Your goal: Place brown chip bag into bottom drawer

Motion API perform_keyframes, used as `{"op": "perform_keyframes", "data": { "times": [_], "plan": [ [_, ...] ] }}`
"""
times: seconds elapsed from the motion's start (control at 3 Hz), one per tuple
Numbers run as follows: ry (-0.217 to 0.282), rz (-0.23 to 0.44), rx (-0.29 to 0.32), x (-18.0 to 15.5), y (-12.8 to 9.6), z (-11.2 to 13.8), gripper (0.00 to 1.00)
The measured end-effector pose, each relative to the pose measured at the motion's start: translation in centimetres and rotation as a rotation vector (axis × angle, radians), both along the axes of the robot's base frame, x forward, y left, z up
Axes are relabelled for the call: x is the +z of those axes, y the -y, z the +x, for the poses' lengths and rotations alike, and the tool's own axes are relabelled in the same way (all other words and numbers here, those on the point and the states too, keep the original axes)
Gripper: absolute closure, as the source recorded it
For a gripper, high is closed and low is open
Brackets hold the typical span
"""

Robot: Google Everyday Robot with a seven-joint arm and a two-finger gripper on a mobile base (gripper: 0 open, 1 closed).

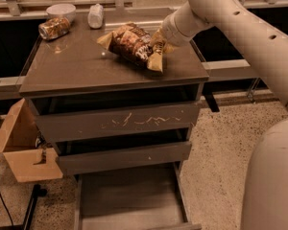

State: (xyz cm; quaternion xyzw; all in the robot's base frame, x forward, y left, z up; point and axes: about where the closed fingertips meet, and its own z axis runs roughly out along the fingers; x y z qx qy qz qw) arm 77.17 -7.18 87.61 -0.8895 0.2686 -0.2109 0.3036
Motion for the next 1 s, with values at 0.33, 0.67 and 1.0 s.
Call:
{"op": "perform_keyframes", "data": {
  "times": [0.33,0.67,1.0],
  "plan": [
    [0.032,0.003,0.021,2.2,-0.4,0.5,1.0],
    [0.081,0.006,0.037,5.1,-0.8,1.0,1.0],
    [0.124,0.007,0.041,7.8,-0.8,0.9,1.0]
  ]
}}
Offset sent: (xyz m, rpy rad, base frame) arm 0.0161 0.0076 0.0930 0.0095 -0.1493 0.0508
